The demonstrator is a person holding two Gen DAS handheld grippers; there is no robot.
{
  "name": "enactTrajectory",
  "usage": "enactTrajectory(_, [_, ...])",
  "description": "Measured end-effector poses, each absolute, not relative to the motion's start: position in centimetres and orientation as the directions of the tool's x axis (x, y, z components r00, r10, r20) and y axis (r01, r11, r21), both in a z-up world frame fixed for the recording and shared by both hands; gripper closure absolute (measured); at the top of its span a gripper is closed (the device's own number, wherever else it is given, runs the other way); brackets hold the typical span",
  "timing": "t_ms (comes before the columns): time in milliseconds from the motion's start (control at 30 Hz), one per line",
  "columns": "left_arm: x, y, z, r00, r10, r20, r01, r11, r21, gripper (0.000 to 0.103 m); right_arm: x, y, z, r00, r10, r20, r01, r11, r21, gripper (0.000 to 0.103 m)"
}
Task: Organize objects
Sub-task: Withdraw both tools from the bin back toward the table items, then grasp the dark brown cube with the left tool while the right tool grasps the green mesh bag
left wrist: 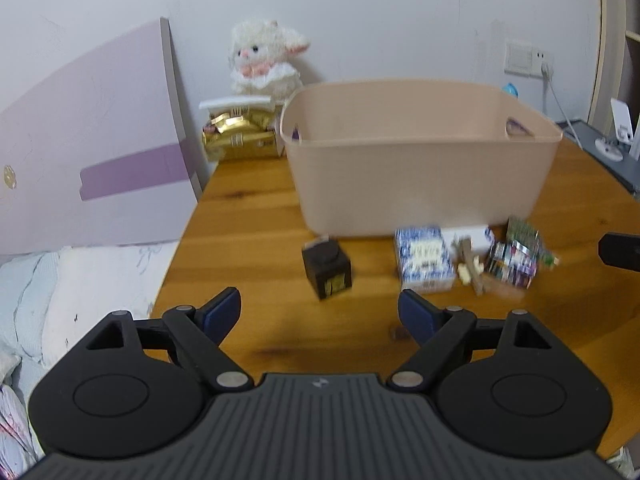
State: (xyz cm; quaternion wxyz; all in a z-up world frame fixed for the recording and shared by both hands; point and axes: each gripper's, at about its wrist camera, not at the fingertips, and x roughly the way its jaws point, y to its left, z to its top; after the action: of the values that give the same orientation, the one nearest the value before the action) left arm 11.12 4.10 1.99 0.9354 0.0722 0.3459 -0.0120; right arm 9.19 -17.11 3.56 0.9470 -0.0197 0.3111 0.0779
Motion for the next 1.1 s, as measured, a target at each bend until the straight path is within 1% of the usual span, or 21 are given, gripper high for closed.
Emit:
enactTrajectory(267, [11.7, 4.0, -0.5, 0.736, 0.026, -0.677, 0.092, 0.986, 0.137, 0.016, 9.9, -17.6, 0.4, 0.747, 0.126, -0.653, -0.144, 0.989, 0.026, 0.002])
enactTrajectory(500, [13.8, 4.2, -2.4, 0.717, 0.016, -0.696, 0.092, 0.989, 0.118, 0.016, 11.5, -17.9, -1.6, 0.721, 0.121, -0.682, -0.134, 0.99, 0.035, 0.002])
enactTrajectory(733, [16.3, 4.4, -3.9, 0.7, 0.015, -0.714, 0.089, 0.99, 0.108, 0.016, 13.5, -17.5, -2.6, 0.732, 0.102, -0.673, -0.138, 0.99, 0.0, 0.005])
enactTrajectory(933, [18.1, 4.8, -4.4, 0.694, -0.001, -0.72, 0.078, 0.994, 0.074, 0.016, 15.5, -17.5, -3.1, 0.727, 0.131, -0.674, -0.141, 0.989, 0.04, 0.009])
enactTrajectory(1100, [19.4, 4.6, -4.5, 0.696, -0.005, -0.718, 0.078, 0.995, 0.069, 0.016, 17.1, -17.6, -3.0, 0.735, 0.147, -0.662, -0.128, 0.989, 0.077, 0.01])
